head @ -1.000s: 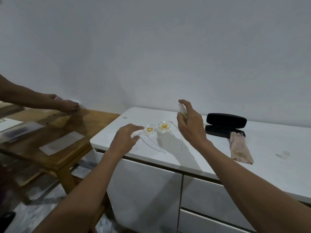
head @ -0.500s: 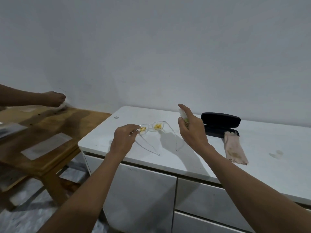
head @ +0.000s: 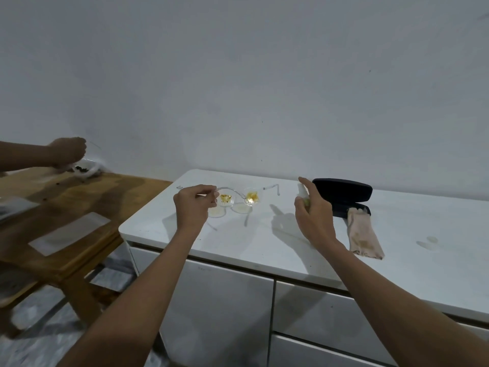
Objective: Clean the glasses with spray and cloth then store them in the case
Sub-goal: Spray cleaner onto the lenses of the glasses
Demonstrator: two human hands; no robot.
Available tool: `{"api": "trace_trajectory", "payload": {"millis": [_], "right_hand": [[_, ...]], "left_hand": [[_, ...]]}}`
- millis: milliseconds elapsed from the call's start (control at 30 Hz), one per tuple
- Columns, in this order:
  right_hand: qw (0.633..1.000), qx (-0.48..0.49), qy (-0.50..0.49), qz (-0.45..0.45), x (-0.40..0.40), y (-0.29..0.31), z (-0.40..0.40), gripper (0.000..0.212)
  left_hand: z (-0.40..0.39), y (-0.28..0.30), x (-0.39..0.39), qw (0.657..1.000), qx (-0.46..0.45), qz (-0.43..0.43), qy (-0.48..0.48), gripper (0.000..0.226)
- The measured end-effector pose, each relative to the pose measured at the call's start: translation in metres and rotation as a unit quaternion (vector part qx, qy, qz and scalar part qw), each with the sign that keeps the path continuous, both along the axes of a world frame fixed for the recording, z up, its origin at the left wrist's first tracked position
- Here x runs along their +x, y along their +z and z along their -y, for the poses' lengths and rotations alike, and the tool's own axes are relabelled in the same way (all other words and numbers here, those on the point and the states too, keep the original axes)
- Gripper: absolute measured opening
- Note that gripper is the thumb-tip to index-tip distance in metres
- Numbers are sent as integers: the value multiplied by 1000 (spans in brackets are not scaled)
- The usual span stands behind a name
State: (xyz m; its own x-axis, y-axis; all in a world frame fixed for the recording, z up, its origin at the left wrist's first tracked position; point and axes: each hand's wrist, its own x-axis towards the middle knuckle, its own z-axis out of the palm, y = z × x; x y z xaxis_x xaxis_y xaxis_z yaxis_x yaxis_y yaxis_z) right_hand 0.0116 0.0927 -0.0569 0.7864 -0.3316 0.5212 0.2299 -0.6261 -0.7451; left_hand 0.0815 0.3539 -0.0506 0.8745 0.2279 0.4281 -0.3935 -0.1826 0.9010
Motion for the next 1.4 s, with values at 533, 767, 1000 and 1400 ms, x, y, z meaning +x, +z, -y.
{"api": "trace_trajectory", "payload": {"millis": [533, 767, 1000, 1400], "right_hand": [[989, -102, 88, 56, 0, 22, -41, 43], [989, -125, 59, 46, 3, 24, -47, 41], [981, -162, 55, 87, 3, 19, -51, 52], [980, -172, 45, 90, 11, 23, -58, 50]], "left_hand": [[14, 30, -1, 993, -116, -17, -25, 15], [14, 36, -4, 993, -118, -3, -25, 17], [12, 34, -4, 992, -123, -10, -29, 19], [6, 34, -7, 990, -132, -16, -40, 16]]}}
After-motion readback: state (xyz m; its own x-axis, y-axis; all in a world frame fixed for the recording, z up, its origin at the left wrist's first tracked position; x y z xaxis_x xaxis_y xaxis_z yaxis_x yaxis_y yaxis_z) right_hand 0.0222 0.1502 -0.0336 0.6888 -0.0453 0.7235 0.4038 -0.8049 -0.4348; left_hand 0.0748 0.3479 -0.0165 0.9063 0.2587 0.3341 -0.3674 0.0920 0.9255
